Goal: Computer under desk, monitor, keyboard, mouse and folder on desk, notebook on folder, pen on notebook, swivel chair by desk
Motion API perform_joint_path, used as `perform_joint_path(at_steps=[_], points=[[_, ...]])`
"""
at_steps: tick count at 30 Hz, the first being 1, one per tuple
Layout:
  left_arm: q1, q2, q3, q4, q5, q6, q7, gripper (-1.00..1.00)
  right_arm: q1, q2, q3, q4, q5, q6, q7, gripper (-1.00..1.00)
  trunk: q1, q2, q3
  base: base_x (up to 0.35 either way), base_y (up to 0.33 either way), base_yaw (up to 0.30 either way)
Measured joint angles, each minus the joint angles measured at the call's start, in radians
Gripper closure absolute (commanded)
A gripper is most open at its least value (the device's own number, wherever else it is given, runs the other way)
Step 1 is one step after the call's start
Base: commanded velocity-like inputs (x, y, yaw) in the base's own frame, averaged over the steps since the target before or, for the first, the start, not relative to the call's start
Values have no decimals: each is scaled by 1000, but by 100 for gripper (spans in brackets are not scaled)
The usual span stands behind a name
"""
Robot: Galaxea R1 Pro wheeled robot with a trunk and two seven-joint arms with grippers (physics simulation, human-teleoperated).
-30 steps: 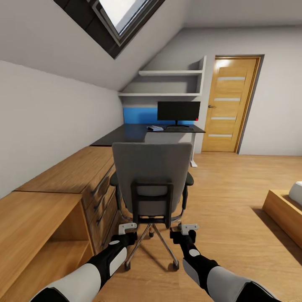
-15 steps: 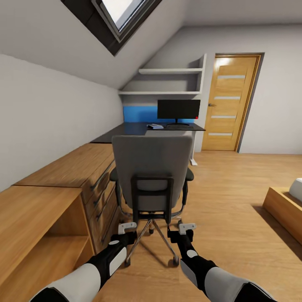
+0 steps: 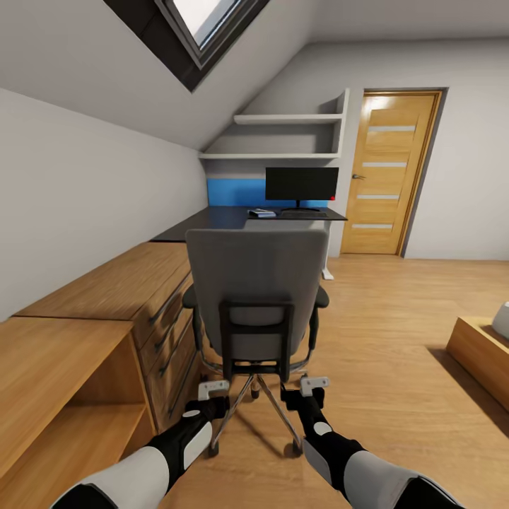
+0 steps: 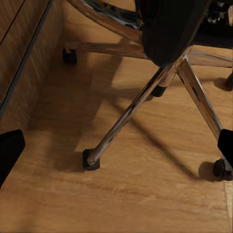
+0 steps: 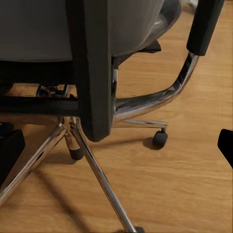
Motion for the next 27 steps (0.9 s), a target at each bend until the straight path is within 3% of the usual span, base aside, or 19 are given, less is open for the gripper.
perform_joint_path(at_steps=[6,17,27], points=[[0,0,-1,2,-1,0,0,-100,16,22,-1,0,3,0,9,-100,0,0,0,155,0,0],[1,-1,-1,2,1,0,0,-100,21,25,-1,0,4,-1,11,-100,0,0,0,162,0,0],[0,-1,-3,1,3,0,-2,-100,21,25,6,0,9,0,12,-100,0,0,0,287,-8,-3]])
